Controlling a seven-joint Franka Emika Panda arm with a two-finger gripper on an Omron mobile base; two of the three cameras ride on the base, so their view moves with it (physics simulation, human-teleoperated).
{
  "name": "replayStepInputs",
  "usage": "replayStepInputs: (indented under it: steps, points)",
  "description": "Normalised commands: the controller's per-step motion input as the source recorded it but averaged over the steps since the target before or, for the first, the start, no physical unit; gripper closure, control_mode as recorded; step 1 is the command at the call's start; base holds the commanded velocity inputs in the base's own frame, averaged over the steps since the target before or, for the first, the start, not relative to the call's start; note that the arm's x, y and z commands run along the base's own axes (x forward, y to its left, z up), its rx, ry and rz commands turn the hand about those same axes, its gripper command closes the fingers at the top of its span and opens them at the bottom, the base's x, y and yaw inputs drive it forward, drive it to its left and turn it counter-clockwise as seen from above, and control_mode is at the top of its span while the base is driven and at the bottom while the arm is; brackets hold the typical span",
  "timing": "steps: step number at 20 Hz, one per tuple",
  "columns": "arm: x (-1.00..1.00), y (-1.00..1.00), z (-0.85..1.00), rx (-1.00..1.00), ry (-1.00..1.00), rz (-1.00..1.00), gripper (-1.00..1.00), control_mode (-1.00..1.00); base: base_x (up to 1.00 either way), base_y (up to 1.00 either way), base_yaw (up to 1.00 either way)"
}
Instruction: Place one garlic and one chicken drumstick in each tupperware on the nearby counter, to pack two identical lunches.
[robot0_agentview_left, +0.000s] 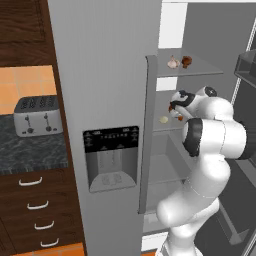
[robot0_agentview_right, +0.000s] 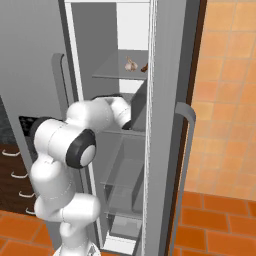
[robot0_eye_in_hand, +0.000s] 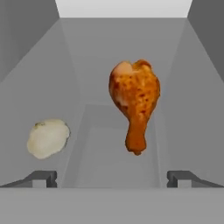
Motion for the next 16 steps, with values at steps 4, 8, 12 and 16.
replayStepInputs:
  steps: [4, 8, 12, 16]
  points:
    - [0.13, -0.1, -0.14, 0.0, 0.03, 0.06, -1.0, -1.0, 0.0, 0.0, 0.0]
    - [0.13, -0.01, -0.08, 0.0, 0.05, 0.07, -1.0, -1.0, 0.0, 0.0, 0.0]
    - [0.41, 0.0, -0.23, 0.0, 0.0, 0.06, -1.0, -1.0, 0.0, 0.0, 0.0]
    - [0.55, 0.0, -0.23, 0.0, 0.0, 0.05, -1.0, -1.0, 0.0, 0.0, 0.0]
